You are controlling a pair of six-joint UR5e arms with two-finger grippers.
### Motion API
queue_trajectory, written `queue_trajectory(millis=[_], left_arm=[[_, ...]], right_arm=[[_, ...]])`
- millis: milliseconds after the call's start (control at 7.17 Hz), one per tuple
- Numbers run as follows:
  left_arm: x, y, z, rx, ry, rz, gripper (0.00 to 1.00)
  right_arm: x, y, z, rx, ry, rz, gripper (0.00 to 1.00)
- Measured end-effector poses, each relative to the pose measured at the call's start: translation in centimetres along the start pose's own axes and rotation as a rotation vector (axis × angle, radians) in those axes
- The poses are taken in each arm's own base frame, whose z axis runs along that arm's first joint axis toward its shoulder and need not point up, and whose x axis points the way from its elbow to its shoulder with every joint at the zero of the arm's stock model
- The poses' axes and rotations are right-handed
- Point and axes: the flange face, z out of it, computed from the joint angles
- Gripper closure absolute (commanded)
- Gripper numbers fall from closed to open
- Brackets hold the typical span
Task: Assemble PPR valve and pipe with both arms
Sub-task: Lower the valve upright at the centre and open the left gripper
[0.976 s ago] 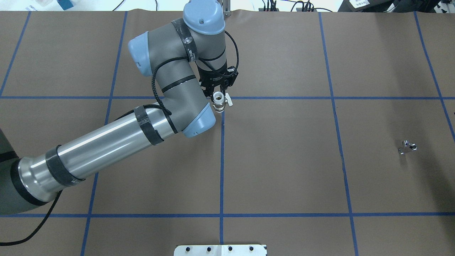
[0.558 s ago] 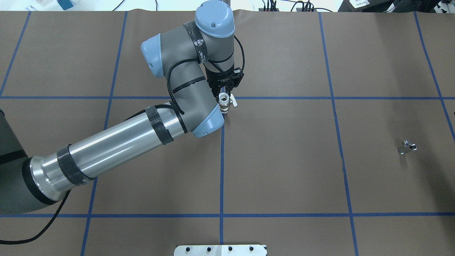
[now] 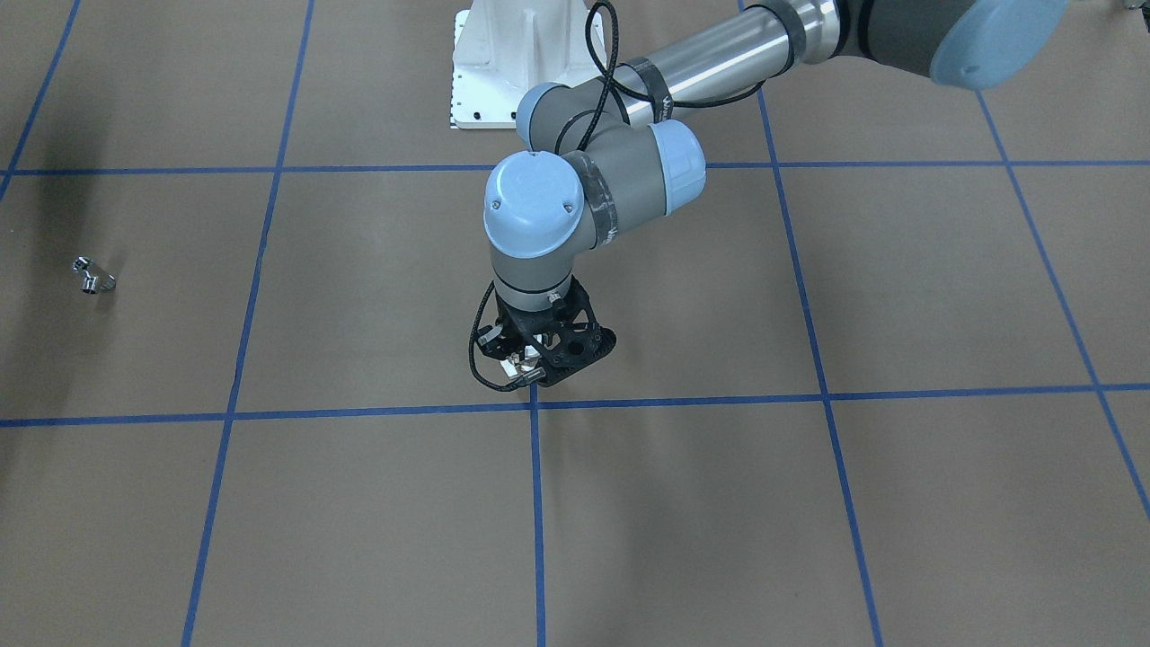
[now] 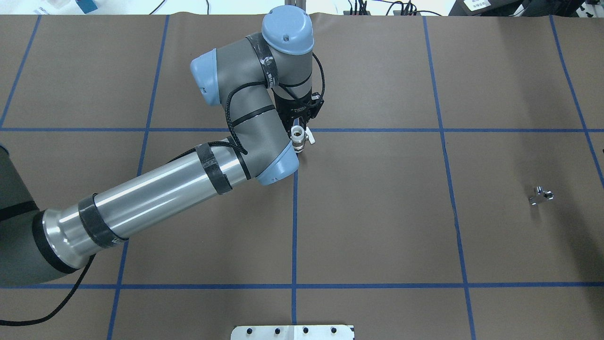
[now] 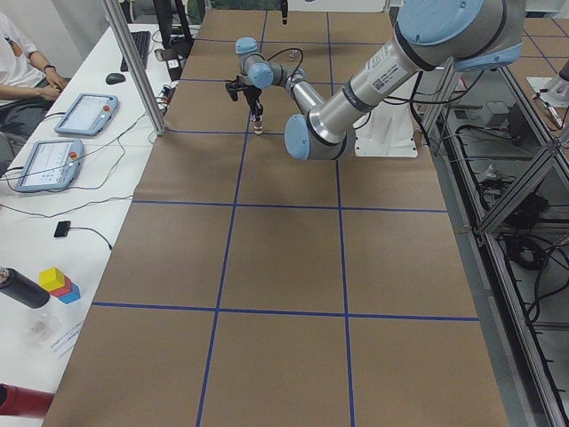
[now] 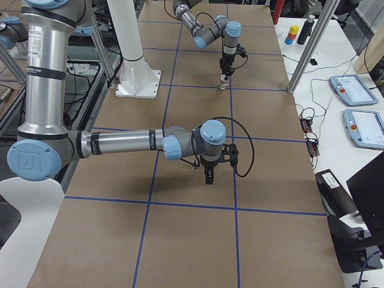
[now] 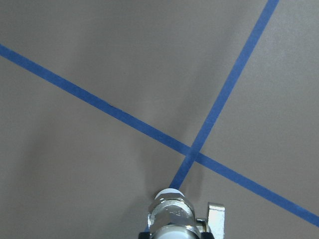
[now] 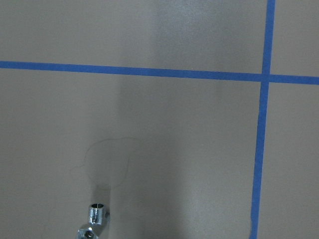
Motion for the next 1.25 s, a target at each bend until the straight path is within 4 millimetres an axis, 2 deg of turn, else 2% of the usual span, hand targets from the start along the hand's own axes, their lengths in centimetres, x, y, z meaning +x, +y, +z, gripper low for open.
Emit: queue_trajectory(millis=[697,837,976,1115,1255], left_arm=[[-0.04,0.05,0.18,0.005,-0.003,-0.002,1.00],[-0.08,0.06,0.23,0.005,-0.003,-0.001,0.90],[-0.15,0.03,0.32,0.005,-0.004,-0.001,0.70],[-0.24,-0.03,0.43,0.005,-0.005,0.001,0.58],[-0.30,-0.03,0.52,0.004,-0.006,0.004,0.40]], right_arm=[[0.05,0.05,0.03,-0.001,0.000,0.002,0.00],[0.07,0.06,0.04,-0.002,0.000,0.003,0.00],[0.07,0.07,0.05,-0.002,0.000,0.006,0.00],[0.06,0.07,0.06,-0.002,0.000,0.011,0.00],[0.06,0.07,0.06,-0.002,0.000,0.013,0.00]])
